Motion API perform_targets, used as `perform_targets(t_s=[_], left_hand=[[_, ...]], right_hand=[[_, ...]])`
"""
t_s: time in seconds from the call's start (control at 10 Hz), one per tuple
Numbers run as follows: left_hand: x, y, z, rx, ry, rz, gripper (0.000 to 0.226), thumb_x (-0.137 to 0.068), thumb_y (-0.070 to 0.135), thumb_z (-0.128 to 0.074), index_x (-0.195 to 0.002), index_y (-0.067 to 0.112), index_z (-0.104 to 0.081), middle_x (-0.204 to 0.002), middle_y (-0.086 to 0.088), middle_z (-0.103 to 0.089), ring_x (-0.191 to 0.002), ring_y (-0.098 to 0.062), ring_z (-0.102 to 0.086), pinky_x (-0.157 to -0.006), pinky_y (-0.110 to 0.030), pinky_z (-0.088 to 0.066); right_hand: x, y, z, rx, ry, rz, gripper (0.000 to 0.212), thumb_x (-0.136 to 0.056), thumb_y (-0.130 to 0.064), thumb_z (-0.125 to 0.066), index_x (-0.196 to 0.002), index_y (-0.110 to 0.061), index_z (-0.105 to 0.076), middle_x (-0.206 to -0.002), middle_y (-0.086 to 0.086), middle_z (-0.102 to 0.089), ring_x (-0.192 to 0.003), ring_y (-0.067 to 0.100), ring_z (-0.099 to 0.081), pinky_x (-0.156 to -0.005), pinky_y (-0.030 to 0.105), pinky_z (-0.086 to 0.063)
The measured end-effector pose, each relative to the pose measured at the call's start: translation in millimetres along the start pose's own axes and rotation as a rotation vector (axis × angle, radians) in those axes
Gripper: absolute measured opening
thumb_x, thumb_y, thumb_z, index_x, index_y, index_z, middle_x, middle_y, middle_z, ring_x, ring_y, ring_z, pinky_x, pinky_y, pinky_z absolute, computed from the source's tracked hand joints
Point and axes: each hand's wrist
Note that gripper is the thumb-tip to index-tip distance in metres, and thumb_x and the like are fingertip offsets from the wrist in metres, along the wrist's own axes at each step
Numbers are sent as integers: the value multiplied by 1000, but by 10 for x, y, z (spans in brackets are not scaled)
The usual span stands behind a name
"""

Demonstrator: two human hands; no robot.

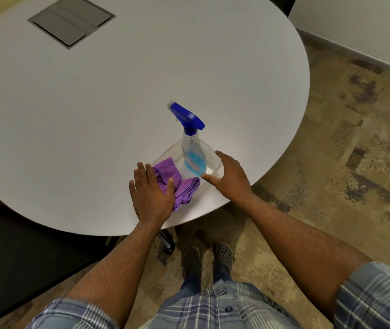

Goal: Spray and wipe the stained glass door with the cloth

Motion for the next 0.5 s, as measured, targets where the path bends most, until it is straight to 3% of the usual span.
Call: perform_targets(t_s=[0.1, 0.2, 0.3, 0.4, 0.5], left_hand=[[82, 167, 53, -1, 66, -67, 86, -94, 66, -26, -160, 13, -16, -169, -8, -11, -155, -27, -13, -126, -42, -4], [182, 251, 48, -12, 78, -144, 84, -95, 64, -28, -160, 13, -16, -169, -7, -12, -155, -26, -14, -126, -40, -3], [233, 432, 83, 19, 95, -188, 81, -95, 62, -32, -159, 13, -21, -166, -8, -22, -153, -28, -21, -125, -43, -11], [319, 554, 126, 64, 129, -245, 76, -94, 62, -37, -152, 13, -35, -158, -10, -39, -145, -31, -36, -120, -45, -25], [512, 647, 164, 127, 125, -416, 71, -94, 65, -33, -145, 16, -43, -150, -9, -47, -139, -30, -44, -114, -48, -41]], right_hand=[[116, 143, 89, 59, 61, 11, 72, -72, -64, -71, -130, -41, -34, -133, -1, -61, -112, 10, -56, -82, 28, -38], [186, 221, 139, 119, 30, -36, 77, -73, -67, -69, -137, -40, -35, -145, -1, -52, -129, 21, -51, -96, 38, -42], [248, 295, 268, 202, -23, -58, 86, -77, -68, -64, -148, -32, -31, -156, -2, -36, -141, 23, -36, -111, 47, -33], [334, 293, 385, 228, 4, -40, 84, -80, -65, -64, -149, -31, -30, -158, -2, -32, -143, 22, -33, -113, 47, -30], [595, 282, 530, 222, 84, -87, 81, -82, -60, -65, -149, -29, -31, -158, -1, -32, -144, 21, -32, -114, 46, -29]])
Point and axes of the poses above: each hand's wrist, its own x-axis away from the middle knuckle, its own z-axis out of the back of the hand, y = z × x
